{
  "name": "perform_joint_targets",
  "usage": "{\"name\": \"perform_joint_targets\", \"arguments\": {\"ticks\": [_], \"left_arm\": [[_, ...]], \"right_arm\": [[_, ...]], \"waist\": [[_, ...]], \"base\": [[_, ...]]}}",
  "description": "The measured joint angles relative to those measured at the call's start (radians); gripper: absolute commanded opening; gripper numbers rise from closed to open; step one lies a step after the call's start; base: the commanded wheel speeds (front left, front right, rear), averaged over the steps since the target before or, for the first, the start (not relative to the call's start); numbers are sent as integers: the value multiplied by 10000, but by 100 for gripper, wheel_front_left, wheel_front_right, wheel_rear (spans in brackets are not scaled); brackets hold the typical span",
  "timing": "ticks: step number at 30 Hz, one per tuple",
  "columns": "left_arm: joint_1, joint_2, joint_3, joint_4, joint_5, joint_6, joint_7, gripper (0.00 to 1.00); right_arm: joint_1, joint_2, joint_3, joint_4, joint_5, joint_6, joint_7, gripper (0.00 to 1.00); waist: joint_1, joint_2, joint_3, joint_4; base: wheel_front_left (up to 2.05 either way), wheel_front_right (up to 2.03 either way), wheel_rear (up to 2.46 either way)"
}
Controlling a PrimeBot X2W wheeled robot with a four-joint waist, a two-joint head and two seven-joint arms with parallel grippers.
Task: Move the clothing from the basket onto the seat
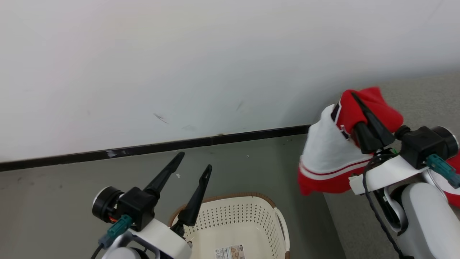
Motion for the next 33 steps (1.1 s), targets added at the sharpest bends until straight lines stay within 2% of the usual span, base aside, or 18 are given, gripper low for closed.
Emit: {"name": "perform_joint_targets", "arguments": {"ticks": [13,27,33], "left_arm": [[603,-276,-1373,357,-146,-650,-470,100],[603,-520,-2150,637,-217,-857,-792,100],[585,-570,-2368,740,-238,-867,-934,100]], "right_arm": [[1229,58,-1674,-1135,-242,0,-2,0],[2236,217,-2073,-1854,-639,0,0,0],[2613,255,-2575,-2102,-665,0,0,0]], "waist": [[0,0,-106,-749],[0,0,-208,-1663],[0,0,-213,-2160]], "base": [[0,0,0],[0,0,0],[0,0,0]]}}
